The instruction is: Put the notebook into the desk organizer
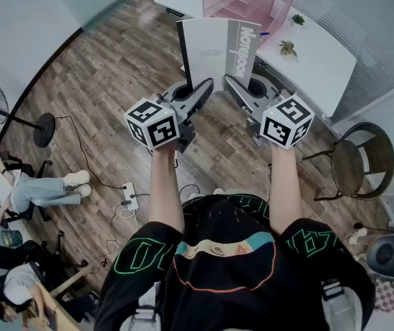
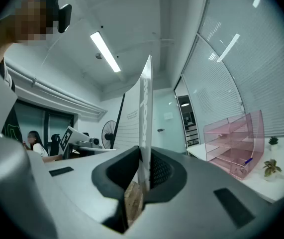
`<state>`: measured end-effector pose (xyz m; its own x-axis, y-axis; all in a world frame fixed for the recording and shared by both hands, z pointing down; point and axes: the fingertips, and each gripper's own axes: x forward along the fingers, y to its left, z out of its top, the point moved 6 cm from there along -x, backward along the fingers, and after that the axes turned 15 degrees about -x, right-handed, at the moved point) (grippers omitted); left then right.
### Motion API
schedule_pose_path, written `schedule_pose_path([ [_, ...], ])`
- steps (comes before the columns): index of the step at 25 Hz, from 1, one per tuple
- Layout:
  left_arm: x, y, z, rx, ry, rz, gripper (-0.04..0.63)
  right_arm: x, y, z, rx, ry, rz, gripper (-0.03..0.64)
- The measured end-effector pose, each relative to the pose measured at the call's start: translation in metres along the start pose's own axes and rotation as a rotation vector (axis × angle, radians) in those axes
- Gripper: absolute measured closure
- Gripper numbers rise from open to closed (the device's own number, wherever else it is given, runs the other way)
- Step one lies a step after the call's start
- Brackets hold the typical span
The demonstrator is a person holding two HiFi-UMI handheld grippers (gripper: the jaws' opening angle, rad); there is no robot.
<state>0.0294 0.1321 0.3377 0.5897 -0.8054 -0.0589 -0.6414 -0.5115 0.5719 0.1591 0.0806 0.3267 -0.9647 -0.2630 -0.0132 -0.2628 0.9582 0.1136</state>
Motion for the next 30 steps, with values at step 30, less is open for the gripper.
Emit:
schedule_pose_path([
  [30,0.033,0.014,0.007,-0.018,0.024,0.021,0.589,0.007,-0.041,-0.009,0.013,-0.032,0.025,0.588],
])
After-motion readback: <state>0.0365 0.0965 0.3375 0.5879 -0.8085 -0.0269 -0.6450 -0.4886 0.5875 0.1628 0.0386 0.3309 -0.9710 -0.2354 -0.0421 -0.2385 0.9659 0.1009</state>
